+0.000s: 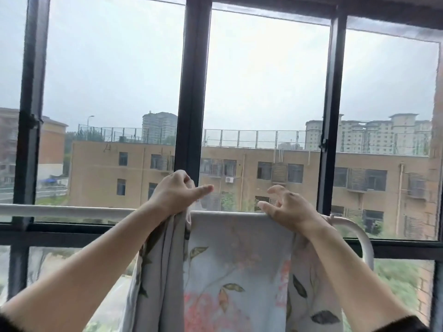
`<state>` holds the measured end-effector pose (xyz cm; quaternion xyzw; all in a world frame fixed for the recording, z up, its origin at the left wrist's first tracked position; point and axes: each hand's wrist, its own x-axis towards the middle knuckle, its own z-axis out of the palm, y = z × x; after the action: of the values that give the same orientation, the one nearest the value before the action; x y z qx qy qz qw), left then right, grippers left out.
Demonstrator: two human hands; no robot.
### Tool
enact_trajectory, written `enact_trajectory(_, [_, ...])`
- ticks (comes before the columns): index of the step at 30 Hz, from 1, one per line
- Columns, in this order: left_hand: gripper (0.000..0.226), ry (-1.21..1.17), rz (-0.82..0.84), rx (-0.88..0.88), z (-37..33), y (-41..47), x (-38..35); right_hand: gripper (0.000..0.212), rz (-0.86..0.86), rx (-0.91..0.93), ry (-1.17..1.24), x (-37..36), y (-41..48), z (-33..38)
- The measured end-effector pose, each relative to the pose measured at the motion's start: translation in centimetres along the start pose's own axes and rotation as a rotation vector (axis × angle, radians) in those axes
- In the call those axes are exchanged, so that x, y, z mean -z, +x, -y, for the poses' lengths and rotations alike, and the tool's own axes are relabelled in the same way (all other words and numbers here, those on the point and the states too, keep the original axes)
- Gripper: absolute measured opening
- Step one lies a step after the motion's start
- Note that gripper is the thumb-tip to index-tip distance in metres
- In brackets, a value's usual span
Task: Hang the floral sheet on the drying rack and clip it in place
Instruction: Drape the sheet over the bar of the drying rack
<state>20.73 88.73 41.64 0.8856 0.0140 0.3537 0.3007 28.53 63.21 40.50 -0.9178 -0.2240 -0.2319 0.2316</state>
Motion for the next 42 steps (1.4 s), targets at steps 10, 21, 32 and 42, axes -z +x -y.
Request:
enact_trajectory(10, [0.067,0.236,0.438,-0.122,-1.9,-0.6,-0.3,0.01,-0.138,0.104,0.323,1.2,-1.1,-1.1])
enact_trajectory(21, [0.071,0.276,0.428,-0.156,-1.3,0.1,-0.6,0.022,-0.598,-0.005,0.117,0.5,-8.8,-2.7])
enact_trajectory(32, [0.067,0.154,0.426,-0.195,-0.7,-0.6,0.7,0.027,-0.286,-0.312,0.243,-4.9,-13.5,-4.8])
enact_trajectory(42, [0.033,0.153,0.164,-0.033,0.2,-0.3,1.5,0.03,-0.381,-0.125,0.803,2.0,-7.4,0.0])
